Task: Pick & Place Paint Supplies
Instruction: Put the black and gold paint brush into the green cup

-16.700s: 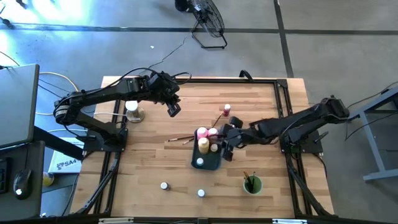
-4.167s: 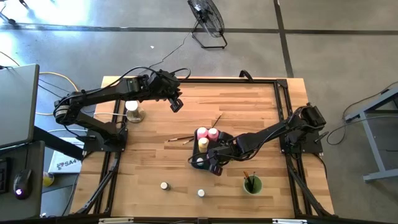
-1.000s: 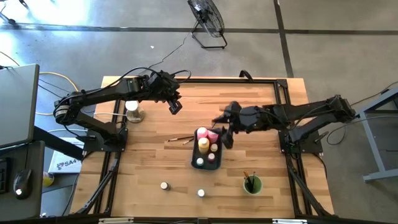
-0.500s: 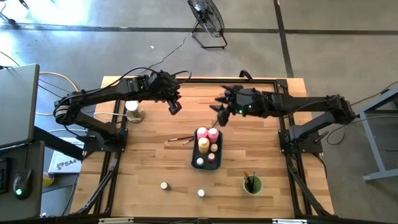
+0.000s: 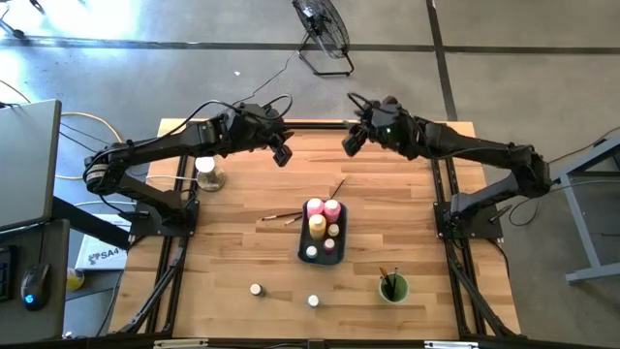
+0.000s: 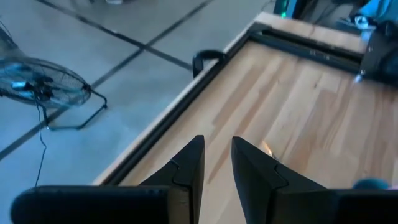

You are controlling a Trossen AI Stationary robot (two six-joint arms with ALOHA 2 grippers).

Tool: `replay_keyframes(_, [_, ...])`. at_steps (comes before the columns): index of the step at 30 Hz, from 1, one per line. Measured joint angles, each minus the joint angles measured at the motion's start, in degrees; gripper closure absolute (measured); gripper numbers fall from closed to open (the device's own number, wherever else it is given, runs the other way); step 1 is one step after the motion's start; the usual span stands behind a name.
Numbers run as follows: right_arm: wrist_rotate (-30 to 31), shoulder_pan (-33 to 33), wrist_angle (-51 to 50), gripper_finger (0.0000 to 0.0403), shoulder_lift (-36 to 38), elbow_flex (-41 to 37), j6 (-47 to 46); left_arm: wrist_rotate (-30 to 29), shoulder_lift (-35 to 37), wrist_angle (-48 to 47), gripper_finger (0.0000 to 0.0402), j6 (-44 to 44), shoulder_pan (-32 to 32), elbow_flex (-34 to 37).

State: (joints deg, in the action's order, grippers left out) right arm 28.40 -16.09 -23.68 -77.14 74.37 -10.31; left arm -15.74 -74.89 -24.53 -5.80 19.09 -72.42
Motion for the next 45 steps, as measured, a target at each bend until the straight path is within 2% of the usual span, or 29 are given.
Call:
replay_keyframes(7, [-2.9,-4.4,0.0,0.0209,0.0,0.0,9.6,-0.4,0.0,2.2,0.0325,0.0,0.0,0.0])
replay_keyframes(13, [-9.8,-7.3,-1.4,0.0209,0.0,0.0,18.6,-0.5,0.0,2.1,0.0325,0.0,0.0,0.0])
replay_keyframes(18, [-17.8,-10.7,-6.7,0.0209,0.0,0.0,23.8,-0.5,0.0,2.0,0.0325,0.0,0.0,0.0])
replay_keyframes(23, [-27.8,-14.6,-16.0,0.0209,0.0,0.0,23.0,-0.7,0.0,1.4,0.0325,1.1,0.0,0.0])
replay_keyframes(30, [-37.9,-16.2,-19.8,0.0214,-0.1,0.0,11.3,-5.2,0.0,1.2,0.0325,5.6,0.0,0.0])
replay_keyframes(35, [-41.6,-15.2,-19.8,0.0263,-3.0,0.0,6.4,-8.6,0.0,0.7,0.0325,5.8,0.1,0.0])
replay_keyframes(43, [-42.6,-12.9,-17.6,0.0389,-10.5,0.0,5.5,-8.5,0.0,-2.5,0.0325,5.6,0.0,0.0])
replay_keyframes(45, [-44.0,-12.9,-17.7,0.0396,-12.3,0.0,4.8,-8.5,0.0,-3.5,0.0325,5.6,0.0,0.0])
